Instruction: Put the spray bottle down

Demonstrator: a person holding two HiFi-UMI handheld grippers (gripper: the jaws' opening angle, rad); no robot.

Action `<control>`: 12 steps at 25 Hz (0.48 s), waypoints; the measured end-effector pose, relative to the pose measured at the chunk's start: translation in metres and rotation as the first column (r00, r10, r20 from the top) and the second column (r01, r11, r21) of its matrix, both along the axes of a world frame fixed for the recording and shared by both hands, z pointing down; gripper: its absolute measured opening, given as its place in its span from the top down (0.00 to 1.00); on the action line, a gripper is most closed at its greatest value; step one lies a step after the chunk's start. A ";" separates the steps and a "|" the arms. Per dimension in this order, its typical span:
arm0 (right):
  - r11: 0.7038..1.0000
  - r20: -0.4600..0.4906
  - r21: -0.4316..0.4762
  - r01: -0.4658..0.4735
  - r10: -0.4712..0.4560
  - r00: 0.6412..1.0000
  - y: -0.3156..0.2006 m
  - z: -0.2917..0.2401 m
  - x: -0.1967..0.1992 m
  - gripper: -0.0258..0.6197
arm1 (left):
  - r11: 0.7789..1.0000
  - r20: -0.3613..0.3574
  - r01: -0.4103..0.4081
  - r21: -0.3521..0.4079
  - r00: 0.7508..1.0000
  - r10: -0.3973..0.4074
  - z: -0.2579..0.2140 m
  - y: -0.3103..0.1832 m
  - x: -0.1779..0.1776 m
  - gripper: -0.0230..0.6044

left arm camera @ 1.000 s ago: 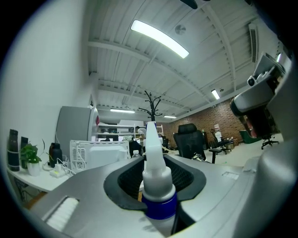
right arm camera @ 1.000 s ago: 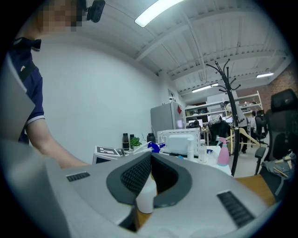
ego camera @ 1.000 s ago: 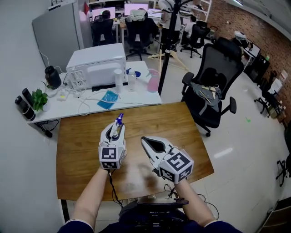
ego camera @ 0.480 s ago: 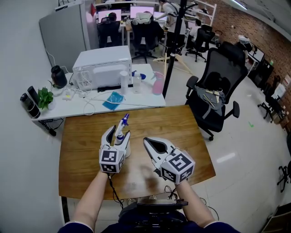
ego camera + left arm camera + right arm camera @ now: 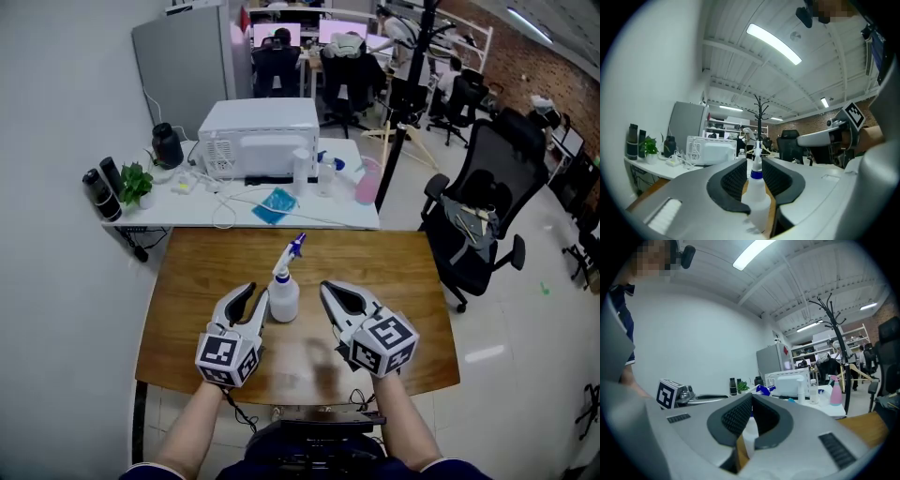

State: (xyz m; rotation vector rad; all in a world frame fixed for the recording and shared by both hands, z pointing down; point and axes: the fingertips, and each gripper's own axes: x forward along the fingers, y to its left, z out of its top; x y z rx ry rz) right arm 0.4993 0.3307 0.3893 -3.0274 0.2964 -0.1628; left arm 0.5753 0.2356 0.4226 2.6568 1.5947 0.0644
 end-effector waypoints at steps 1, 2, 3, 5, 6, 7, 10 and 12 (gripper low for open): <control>1.000 -0.003 0.004 0.010 -0.010 1.000 -0.002 0.000 0.001 0.96 | 1.000 -0.004 0.009 0.004 1.000 -0.009 -0.004 -0.004 -0.002 0.83; 1.000 -0.005 0.007 0.019 -0.019 1.000 -0.005 -0.001 0.002 0.96 | 1.000 -0.007 0.017 0.012 1.000 -0.017 -0.007 -0.007 -0.004 0.90; 1.000 -0.008 0.009 0.029 -0.029 1.000 -0.007 -0.002 0.002 0.96 | 0.999 -0.006 0.024 0.023 1.000 -0.024 -0.009 -0.009 -0.006 0.92; 0.999 -0.012 0.014 0.046 -0.046 0.999 -0.012 -0.003 0.002 0.96 | 0.998 0.005 0.037 0.047 0.999 -0.037 -0.010 -0.013 -0.009 0.95; 0.998 -0.014 0.017 0.054 -0.054 0.998 -0.014 -0.003 0.002 0.96 | 0.997 0.011 0.044 0.060 0.999 -0.044 -0.009 -0.015 -0.011 0.95; 0.998 -0.015 0.020 0.061 -0.061 0.998 -0.016 -0.003 0.002 0.96 | 0.996 0.016 0.049 0.071 0.999 -0.051 -0.009 -0.017 -0.012 0.95; 0.997 -0.018 0.023 0.074 -0.074 0.997 -0.018 -0.003 0.002 0.96 | 0.995 0.033 0.053 0.079 0.998 -0.056 -0.009 -0.020 -0.015 0.95; 0.997 -0.019 0.022 0.078 -0.077 0.997 -0.018 -0.004 0.001 0.96 | 0.996 0.040 0.048 0.080 0.998 -0.051 -0.011 -0.022 -0.018 0.95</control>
